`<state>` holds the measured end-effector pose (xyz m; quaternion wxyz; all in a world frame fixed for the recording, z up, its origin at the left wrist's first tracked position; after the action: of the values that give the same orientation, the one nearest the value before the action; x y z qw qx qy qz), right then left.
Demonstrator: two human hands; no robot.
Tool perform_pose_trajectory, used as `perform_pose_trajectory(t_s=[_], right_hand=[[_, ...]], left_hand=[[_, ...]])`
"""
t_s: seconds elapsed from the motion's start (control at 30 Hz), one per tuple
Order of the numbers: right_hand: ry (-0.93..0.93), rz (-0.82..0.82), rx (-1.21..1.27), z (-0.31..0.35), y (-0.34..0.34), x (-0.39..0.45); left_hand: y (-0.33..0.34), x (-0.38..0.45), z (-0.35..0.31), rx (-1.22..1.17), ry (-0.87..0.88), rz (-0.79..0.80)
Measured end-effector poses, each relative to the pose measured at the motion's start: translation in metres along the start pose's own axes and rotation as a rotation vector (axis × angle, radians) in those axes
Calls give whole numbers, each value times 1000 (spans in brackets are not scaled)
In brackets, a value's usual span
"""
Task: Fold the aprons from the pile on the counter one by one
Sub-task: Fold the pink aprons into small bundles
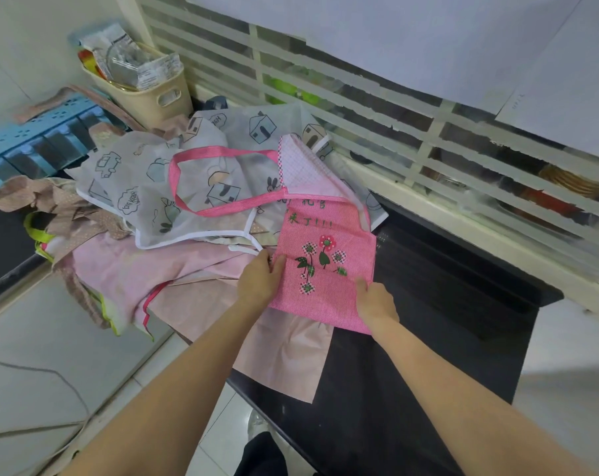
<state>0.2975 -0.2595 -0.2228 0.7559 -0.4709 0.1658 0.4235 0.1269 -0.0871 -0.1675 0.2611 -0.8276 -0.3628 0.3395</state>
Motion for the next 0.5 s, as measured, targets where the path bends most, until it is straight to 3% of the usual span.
perform_pose_trajectory(t_s=[0.2,0.27,0.37,0.43,0.5], right_hand=[[30,3,-5,-2,-1,3],[31,-10,-27,-1,-2,5],[42,-4,-19,-1,-1,5],[53,27,17,-3,-1,6],[59,39,14,0,-8,1]], left_hand=[[2,1,4,84,19,-47],[-1,2,-2,230,18,-67],[-1,-7,-37,571,324,-237],[28,-19,-54,683,620,-100],[62,-23,-42,822,644,191]])
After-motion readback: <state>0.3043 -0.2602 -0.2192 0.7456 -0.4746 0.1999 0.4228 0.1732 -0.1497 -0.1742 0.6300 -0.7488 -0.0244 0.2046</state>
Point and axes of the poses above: each hand's wrist, its own x-axis towards the middle knuckle, its own y-axis out of the palm, z = x × y, the point moved 10 cm from there along x, towards the middle knuckle, and after that the axes turned 11 degrees about z, right-handed, at the moved point
